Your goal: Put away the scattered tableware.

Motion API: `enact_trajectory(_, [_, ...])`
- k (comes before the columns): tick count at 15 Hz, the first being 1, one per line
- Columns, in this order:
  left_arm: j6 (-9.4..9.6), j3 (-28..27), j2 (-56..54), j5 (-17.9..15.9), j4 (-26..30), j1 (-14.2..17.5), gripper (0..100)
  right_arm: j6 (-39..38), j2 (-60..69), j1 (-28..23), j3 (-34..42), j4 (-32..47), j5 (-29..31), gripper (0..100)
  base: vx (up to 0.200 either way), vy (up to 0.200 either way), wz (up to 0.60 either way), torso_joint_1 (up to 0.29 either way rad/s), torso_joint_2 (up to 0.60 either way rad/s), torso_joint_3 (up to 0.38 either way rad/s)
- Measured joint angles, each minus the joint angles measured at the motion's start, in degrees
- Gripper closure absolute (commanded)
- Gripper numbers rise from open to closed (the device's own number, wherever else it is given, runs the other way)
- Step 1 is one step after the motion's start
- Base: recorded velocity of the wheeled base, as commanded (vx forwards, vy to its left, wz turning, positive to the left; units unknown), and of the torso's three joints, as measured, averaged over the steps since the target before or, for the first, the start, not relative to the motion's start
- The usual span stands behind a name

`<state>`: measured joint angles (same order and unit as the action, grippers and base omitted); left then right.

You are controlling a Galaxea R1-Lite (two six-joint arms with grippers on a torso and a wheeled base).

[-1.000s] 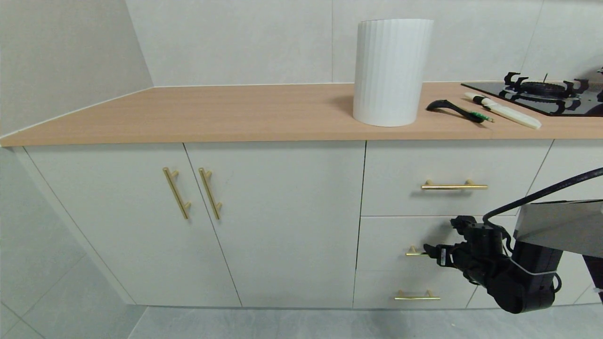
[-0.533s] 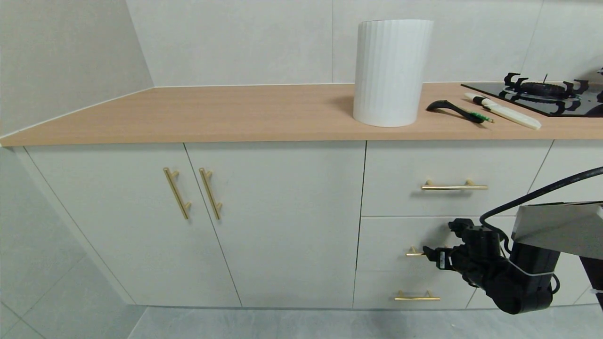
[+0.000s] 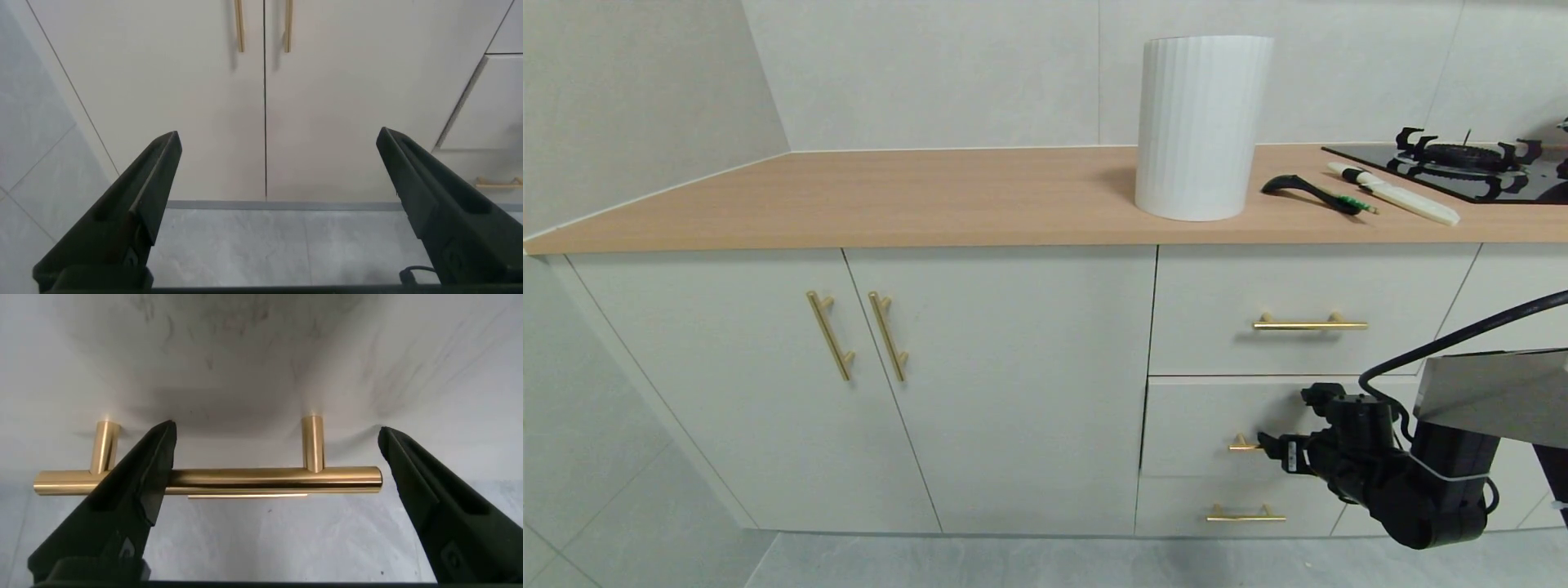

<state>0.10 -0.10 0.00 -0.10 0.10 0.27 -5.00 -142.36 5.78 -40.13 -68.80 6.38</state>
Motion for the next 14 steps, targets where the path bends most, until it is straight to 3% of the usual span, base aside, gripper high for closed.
enact_trajectory(3, [-0.02, 0.0, 0.0, 0.0, 0.0, 0.0, 0, 0.1, 1.57, 0.0, 1.66, 1.12, 0.0, 0, 0.0, 0.0, 0.0, 0.0, 0.0, 0.0])
enact_trajectory(6, [0.0, 0.0, 0.0, 0.0, 0.0, 0.0, 0, 0.44, 8.46, 0.22, 4.17, 9.5, -0.37, 0, 0.0, 0.0, 0.0, 0.0, 0.0, 0.0])
enact_trajectory(10, [0.0, 0.0, 0.0, 0.0, 0.0, 0.0, 0, 1.56, 28.7, 2.35, 4.44, 32.89, -1.69, 0, 0.0, 0.0, 0.0, 0.0, 0.0, 0.0])
enact_trajectory(13, [0.0, 0.0, 0.0, 0.0, 0.0, 0.0, 0, 2.6, 42.84, 4.19, -3.83, 58.08, -3.1, 0, 0.0, 0.0, 0.0, 0.0, 0.0, 0.0])
enact_trajectory(14, [0.0, 0.0, 0.0, 0.02, 0.0, 0.0, 0, 2.82, 45.07, 4.58, -6.75, 62.25, -3.67, 0, 0.0, 0.0, 0.0, 0.0, 0.0, 0.0])
